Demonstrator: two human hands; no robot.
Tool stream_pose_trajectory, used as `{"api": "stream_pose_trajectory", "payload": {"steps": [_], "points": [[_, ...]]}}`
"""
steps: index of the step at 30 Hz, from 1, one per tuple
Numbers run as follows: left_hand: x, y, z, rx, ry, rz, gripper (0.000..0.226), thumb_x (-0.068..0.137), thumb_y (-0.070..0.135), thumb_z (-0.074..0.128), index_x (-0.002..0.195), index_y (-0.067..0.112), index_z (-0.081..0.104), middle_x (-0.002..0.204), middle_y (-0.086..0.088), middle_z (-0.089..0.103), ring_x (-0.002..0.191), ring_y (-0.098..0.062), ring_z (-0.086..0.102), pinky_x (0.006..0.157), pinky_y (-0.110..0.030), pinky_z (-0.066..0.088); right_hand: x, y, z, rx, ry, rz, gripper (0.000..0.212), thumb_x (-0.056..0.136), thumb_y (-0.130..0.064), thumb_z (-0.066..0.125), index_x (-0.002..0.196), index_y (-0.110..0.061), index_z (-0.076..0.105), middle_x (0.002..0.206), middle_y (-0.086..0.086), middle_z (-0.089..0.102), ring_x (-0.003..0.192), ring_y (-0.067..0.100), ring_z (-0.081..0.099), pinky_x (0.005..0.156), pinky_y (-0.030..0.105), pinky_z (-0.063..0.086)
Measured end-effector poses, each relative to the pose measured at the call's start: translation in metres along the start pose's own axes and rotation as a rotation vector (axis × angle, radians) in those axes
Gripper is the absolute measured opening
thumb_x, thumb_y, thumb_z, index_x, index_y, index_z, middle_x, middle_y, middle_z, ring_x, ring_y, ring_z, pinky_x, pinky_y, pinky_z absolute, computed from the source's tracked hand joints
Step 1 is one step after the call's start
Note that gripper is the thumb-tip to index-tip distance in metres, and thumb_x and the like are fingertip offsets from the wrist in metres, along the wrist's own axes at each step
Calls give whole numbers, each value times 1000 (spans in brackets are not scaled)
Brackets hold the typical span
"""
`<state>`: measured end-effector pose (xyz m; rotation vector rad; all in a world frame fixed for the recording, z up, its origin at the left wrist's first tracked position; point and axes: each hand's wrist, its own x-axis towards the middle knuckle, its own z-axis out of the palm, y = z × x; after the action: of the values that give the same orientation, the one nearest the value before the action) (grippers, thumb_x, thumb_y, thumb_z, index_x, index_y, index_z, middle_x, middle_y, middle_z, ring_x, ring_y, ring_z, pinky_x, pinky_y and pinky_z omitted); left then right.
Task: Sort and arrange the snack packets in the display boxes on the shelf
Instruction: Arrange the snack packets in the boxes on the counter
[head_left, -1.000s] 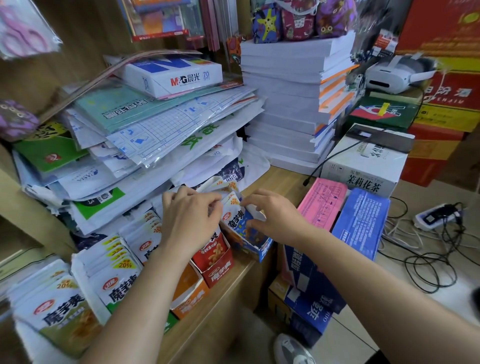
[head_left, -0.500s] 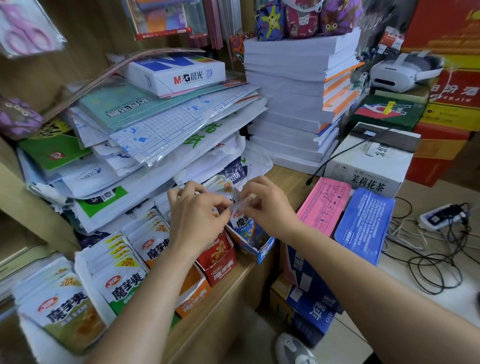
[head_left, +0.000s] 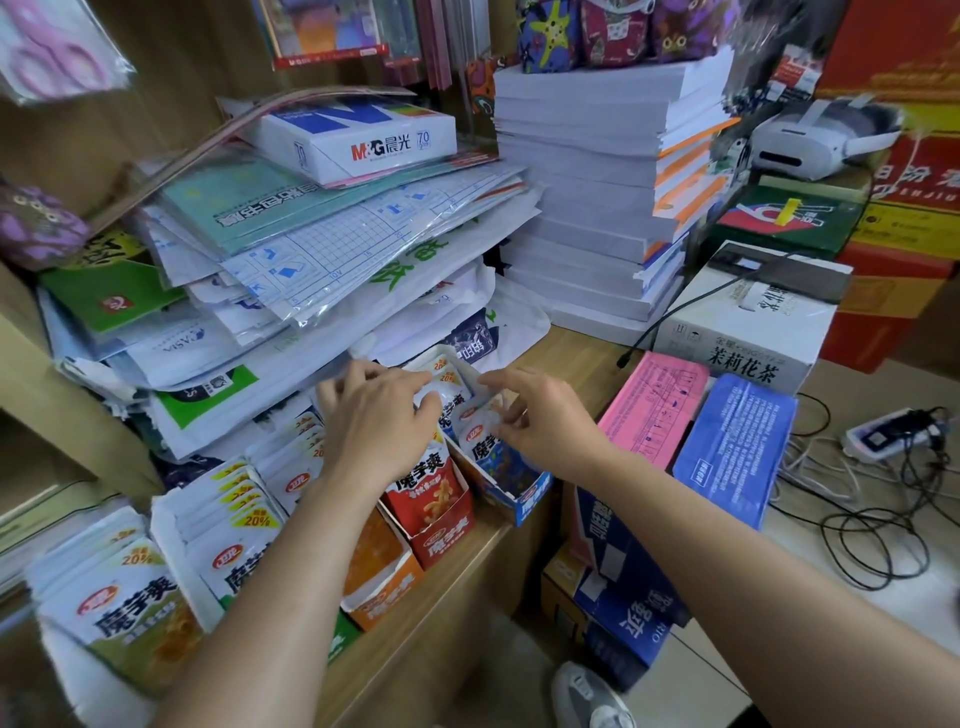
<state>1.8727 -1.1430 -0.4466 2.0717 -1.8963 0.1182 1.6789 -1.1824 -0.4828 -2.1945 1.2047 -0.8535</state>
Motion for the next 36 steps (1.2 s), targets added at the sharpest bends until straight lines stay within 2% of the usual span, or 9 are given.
{"api": "stream_pose_trajectory", "payload": {"steps": [3, 5, 9, 12, 15, 20, 28, 32, 36], "points": [[0, -2, 0, -44, -27, 0, 42, 101, 45, 40, 138, 36, 57, 132, 11, 63, 125, -17, 37, 94, -42, 22, -1, 3, -1, -145, 1, 48, 85, 79, -28, 83, 151, -28, 38, 143, -4, 43, 115, 15, 51, 96, 32, 48], [1, -4, -2, -106, -1, -2, 39, 100, 47, 45, 134, 37, 61, 132, 12, 63, 126, -16, 38, 90, -39, 21, -1, 9, -4, -123, -104, 166, 95, 75, -41, 84, 154, -29, 31, 146, -3, 44, 128, 19, 45, 102, 38, 46], [0, -6, -6, -112, 42, 25, 35, 97, 49, 53, 128, 36, 64, 135, 13, 59, 127, -17, 40, 85, -33, 18, -8, 18, -13, 45, -401, 254, 89, 79, -41, 83, 152, -31, 33, 131, -6, 55, 114, 11, 57, 87, 26, 50], [2, -5, -9, -99, 29, 32, 37, 95, 50, 57, 128, 36, 64, 133, 10, 62, 126, -18, 43, 88, -35, 22, -13, 20, -12, -21, -341, 242, 71, 85, -32, 78, 146, -35, 42, 116, -3, 63, 94, 11, 64, 75, 29, 58], [13, 2, -17, 28, -69, 62, 38, 91, 55, 59, 125, 40, 65, 127, 10, 64, 123, -21, 44, 91, -40, 25, -14, 23, -9, -93, -311, 221, 52, 87, -28, 75, 135, -30, 57, 99, -2, 69, 82, 9, 65, 76, 35, 60], [33, 16, -28, 195, -202, 83, 34, 74, 63, 73, 99, 41, 73, 108, 9, 52, 114, -21, 42, 89, -41, 28, -11, 20, -8, -76, -300, 250, 37, 86, -34, 77, 120, -23, 65, 92, -4, 70, 75, 10, 66, 68, 33, 60], [45, 39, -20, 381, -316, 105, 37, 65, 50, 86, 63, 29, 56, 73, 13, 51, 96, -17, 43, 90, -40, 30, 0, 20, 6, -52, -290, 257, 43, 85, -34, 76, 125, -27, 61, 102, -4, 70, 89, 17, 65, 74, 34, 58], [47, 27, -19, 252, -318, 123, 34, 72, 47, 79, 56, 27, 55, 66, 11, 55, 91, -23, 51, 91, -42, 37, 4, 19, 3, 33, -157, 216, 65, 80, -36, 82, 136, -30, 52, 105, -6, 65, 87, 15, 65, 76, 39, 58], [40, 19, -29, 37, -361, 149, 34, 86, 43, 73, 58, 33, 56, 62, 15, 56, 78, -10, 53, 90, -41, 28, 7, 9, 4, 103, -35, 119, 69, 69, -31, 90, 128, -26, 53, 105, -7, 53, 86, 12, 57, 71, 29, 49]]}}
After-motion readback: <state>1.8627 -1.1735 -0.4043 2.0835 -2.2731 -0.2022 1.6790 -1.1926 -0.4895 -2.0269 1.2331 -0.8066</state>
